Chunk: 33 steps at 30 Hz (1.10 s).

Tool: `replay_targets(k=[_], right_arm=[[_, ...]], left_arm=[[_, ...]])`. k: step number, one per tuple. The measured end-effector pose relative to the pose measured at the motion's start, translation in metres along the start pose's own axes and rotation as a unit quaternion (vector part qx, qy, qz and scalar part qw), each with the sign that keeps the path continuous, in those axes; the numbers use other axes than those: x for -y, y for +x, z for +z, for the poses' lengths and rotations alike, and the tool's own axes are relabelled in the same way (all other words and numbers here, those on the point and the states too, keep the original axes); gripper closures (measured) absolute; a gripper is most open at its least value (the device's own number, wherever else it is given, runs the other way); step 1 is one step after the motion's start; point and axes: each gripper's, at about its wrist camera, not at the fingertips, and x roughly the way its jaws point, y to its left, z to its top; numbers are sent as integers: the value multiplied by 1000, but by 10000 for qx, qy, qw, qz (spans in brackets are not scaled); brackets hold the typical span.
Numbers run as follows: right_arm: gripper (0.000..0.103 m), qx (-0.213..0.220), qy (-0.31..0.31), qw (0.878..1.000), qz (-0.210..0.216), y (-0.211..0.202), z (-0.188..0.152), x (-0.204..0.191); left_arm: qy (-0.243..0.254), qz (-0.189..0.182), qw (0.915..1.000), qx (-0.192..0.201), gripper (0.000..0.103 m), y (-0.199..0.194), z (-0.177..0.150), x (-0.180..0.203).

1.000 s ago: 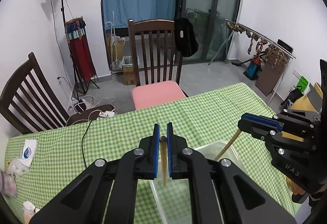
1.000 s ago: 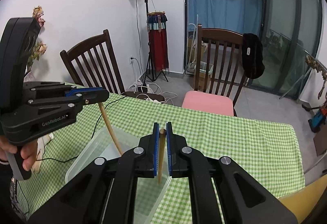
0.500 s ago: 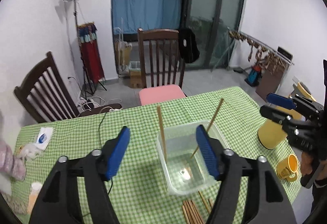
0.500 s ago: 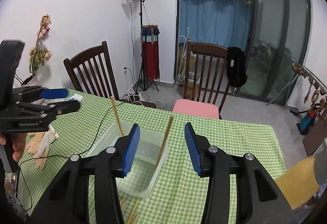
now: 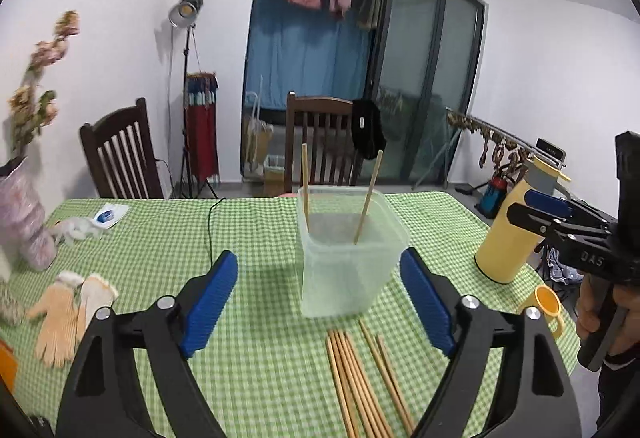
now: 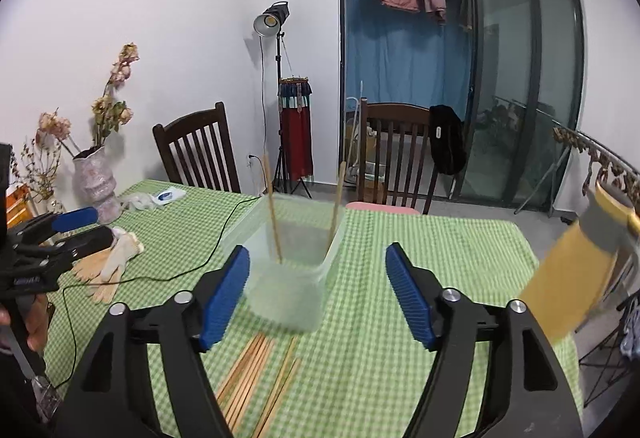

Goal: Organize utensils
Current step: 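Withdraw both open tools from the container back toward the remaining sticks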

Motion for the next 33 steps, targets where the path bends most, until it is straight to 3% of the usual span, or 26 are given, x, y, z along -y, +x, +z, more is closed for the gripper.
replay_targets(k=[6, 9, 12, 21, 28, 33], right_arm=[[24, 196, -14, 9997, -165, -30, -50, -20], [21, 225, 227, 9994, -148, -43, -78, -25], [20, 220, 267, 9991, -264, -51, -103, -32], [17, 543, 5, 9918, -1157, -86, -187, -57], [16, 717, 31, 9891, -1287, -103, -240, -69], [16, 847, -18, 9875, -1331, -113, -261, -79]], left_arm=[[129, 244, 9996, 50, 16, -46, -79, -1], [-32, 277, 9996, 0, 8, -60, -111, -7], [-2, 374, 9993, -51, 8, -64, -134, -11], [-38, 336, 9990, 291, 8, -69, -183, 6], [-50, 405, 9971, 637, 8, -82, -230, 27], [-30, 506, 9958, 768, 8, -92, -258, 36]])
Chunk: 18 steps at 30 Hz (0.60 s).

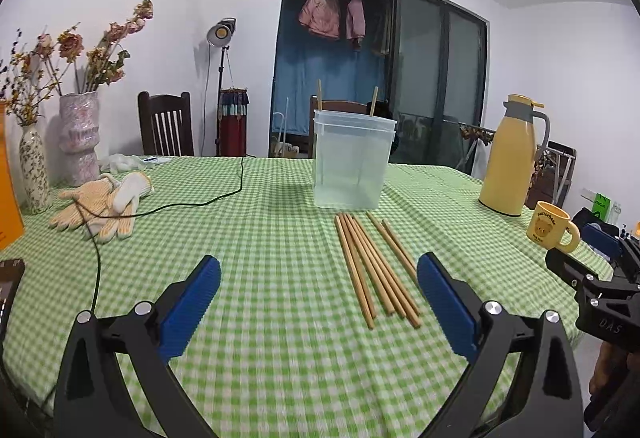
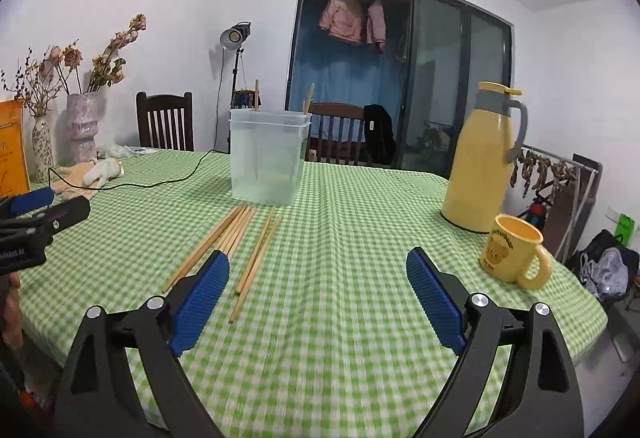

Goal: Organize utensils
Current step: 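Withdraw both open tools from the container back toward the remaining sticks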

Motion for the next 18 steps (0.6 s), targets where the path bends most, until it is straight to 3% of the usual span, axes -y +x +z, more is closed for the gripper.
replay_targets(k=[5, 8, 18], right_arm=[[16, 169, -46, 9998, 21, -18, -22, -5], [16, 285, -90, 9996, 5, -31, -37, -11], [16, 234, 206, 9995, 108, -57, -67, -9]], left_arm=[[-125, 51, 9994, 323, 8, -26, -32, -5], [-113, 118, 9994, 300, 8, -36, -50, -7], [362, 417, 9974, 473, 7, -70, -83, -10]])
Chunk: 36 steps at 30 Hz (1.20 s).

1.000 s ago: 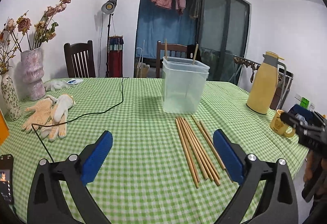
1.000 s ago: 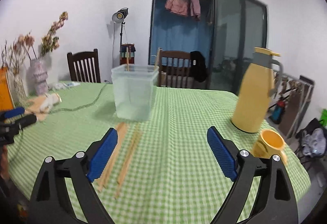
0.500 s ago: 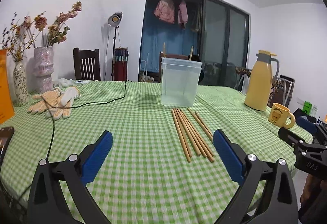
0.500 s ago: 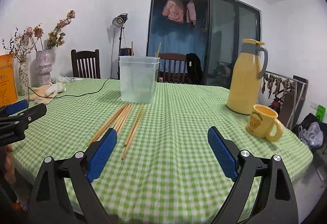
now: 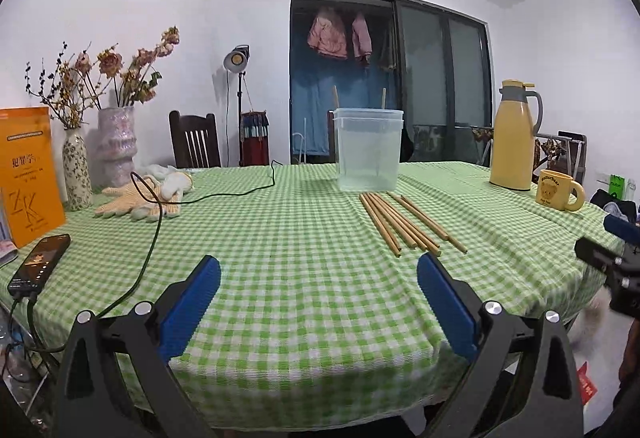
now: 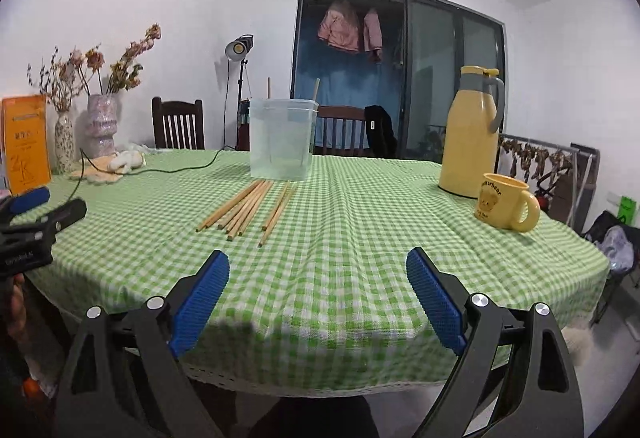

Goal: Organize utensils
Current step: 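Withdraw both open tools from the container back toward the remaining sticks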

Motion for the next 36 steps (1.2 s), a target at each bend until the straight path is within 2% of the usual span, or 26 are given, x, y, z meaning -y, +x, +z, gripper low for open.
replay_targets(k=[4, 10, 17, 26, 28, 30, 32, 36], right_arm=[[16, 125, 108, 9999, 14, -4, 1, 3], [16, 89, 25, 9999, 44, -2, -4, -3], [16, 23, 3, 10000, 38, 5, -4, -2], [13, 18, 133, 9999, 33, 17, 2, 5], [13, -91, 139, 9999, -1, 25, 4, 7], [13, -446, 178, 9988, 35, 40, 5, 9], [13, -683, 138, 9973, -209, 51, 6, 8], [13, -787, 120, 9966, -204, 64, 12, 8]], left_arm=[[-112, -39, 9999, 30, 7, 0, 3, -4], [9, -101, 9999, 40, 7, 1, 3, 0], [-70, -119, 9999, 3, 7, 12, 5, 2], [-40, 22, 10000, -22, 7, 31, 14, -2], [4, 60, 10000, -45, 7, 39, 16, -2], [1, 65, 10000, -67, 7, 45, 20, -3], [-35, 47, 9999, -117, 7, 50, 23, -5], [-68, -118, 9990, -427, 7, 66, 30, -8]])
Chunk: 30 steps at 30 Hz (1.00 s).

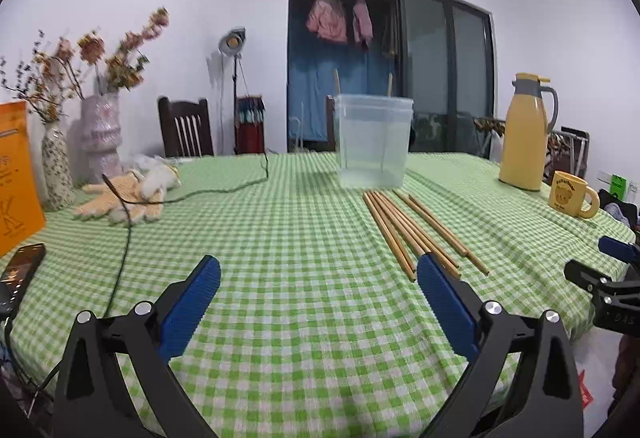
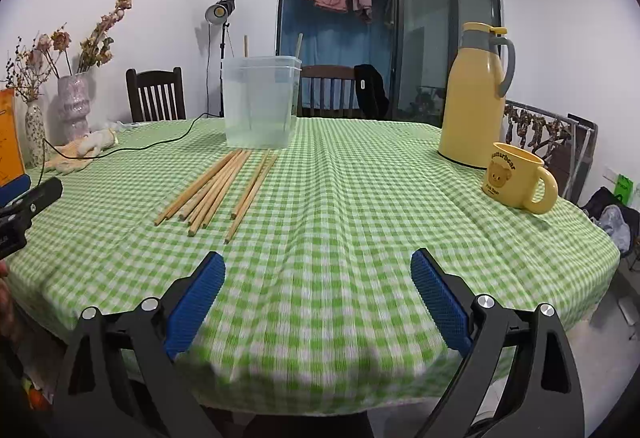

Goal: Organize utensils
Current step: 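Withdraw both open tools from the container back toward the remaining sticks, then close the left tool on another wooden stick while the right tool grasps one too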

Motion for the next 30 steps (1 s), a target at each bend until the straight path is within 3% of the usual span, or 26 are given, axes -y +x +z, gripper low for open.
replay_targets(k=[3, 9, 11, 13, 14, 16, 19, 23, 24, 28, 30], right_arm=[[13, -165, 184, 9997, 81, 11, 7, 1], [13, -1108, 187, 9921, 555, 50, 22, -8], [25, -1200, 132, 9910, 583, 60, 29, -11], [45, -1392, 142, 9873, 758, 71, 34, -14], [49, -1471, 109, 9854, 848, 76, 37, -18], [60, -1474, -56, 9850, 895, 81, 41, -26], [73, -1599, -194, 9818, 1005, 90, 40, -34], [74, -1732, -206, 9791, 1046, 98, 37, -37], [74, -1748, -246, 9788, 1042, 100, 37, -39], [81, -1744, -291, 9792, 999, 100, 33, -41], [84, -1741, -226, 9796, 974, 101, 33, -37]], left_arm=[[-9, -185, 9994, -281, 7, 15, 7, -2], [-104, -532, 9954, -789, 8, 52, 30, -2], [-102, -693, 9914, -1103, 10, 69, 36, 4], [11, -910, 9863, -1376, 22, 81, 38, 13], [195, -1037, 9830, -1503, 24, 88, 38, 21], [567, -1107, 9786, -1637, 38, 97, 35, 37], [696, -1312, 9684, -2002, 55, 112, 30, 50], [535, -1498, 9581, -2382, 62, 131, 23, 54], [575, -1482, 9565, -2447, 68, 134, 20, 55], [765, -1306, 9564, -2499, 91, 140, 17, 55], [553, -1271, 9579, -2515, 92, 139, 19, 42]])
